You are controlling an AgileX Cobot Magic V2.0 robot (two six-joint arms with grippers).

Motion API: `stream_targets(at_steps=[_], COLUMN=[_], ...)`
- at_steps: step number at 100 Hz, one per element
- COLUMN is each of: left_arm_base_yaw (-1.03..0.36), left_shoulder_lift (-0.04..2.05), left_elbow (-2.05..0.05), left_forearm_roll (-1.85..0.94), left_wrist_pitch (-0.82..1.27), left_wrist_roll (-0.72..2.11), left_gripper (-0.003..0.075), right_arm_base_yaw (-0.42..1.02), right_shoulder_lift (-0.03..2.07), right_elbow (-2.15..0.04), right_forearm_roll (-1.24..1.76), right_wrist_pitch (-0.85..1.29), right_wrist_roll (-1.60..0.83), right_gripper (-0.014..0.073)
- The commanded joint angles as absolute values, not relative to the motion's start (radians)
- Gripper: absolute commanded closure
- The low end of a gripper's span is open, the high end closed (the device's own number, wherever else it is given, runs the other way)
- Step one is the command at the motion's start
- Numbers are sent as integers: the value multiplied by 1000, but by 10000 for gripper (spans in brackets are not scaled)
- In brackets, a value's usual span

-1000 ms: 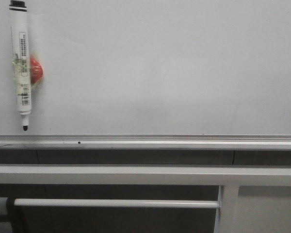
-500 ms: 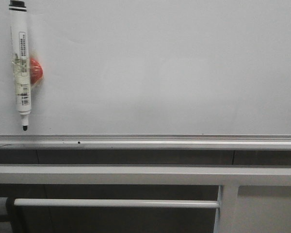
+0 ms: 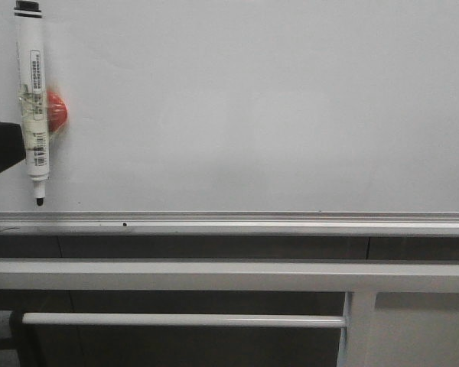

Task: Write number 1 on whiteboard

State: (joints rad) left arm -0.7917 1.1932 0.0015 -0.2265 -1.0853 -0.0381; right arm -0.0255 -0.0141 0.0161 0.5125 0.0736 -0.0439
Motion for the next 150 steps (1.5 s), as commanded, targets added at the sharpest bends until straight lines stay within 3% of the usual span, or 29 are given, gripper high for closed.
stream_targets(at_steps=[1,19,49,150], left_arm_base_yaw=[-801,-801,-801,-801], left_shoulder_lift=[1218,1290,1382,1432], left_elbow=[-6,-6,-18,-111], left_forearm_roll=[-219,-219,-207,-255], left_wrist_pitch=[-1196,-1260,-1369,-1382], left_wrist_roll=[-73,-81,-83,-83], left_gripper=[257,302,303,305], right_arm_base_yaw=[-29,-29,-29,-29], right_shoulder_lift=[-23,-23,-23,-23], right_elbow=[37,37,37,37], right_forearm_roll=[517,517,517,517], right_wrist_pitch=[13,13,13,13], right_wrist_roll=[-47,-47,-47,-47], right_gripper=[657,657,657,657])
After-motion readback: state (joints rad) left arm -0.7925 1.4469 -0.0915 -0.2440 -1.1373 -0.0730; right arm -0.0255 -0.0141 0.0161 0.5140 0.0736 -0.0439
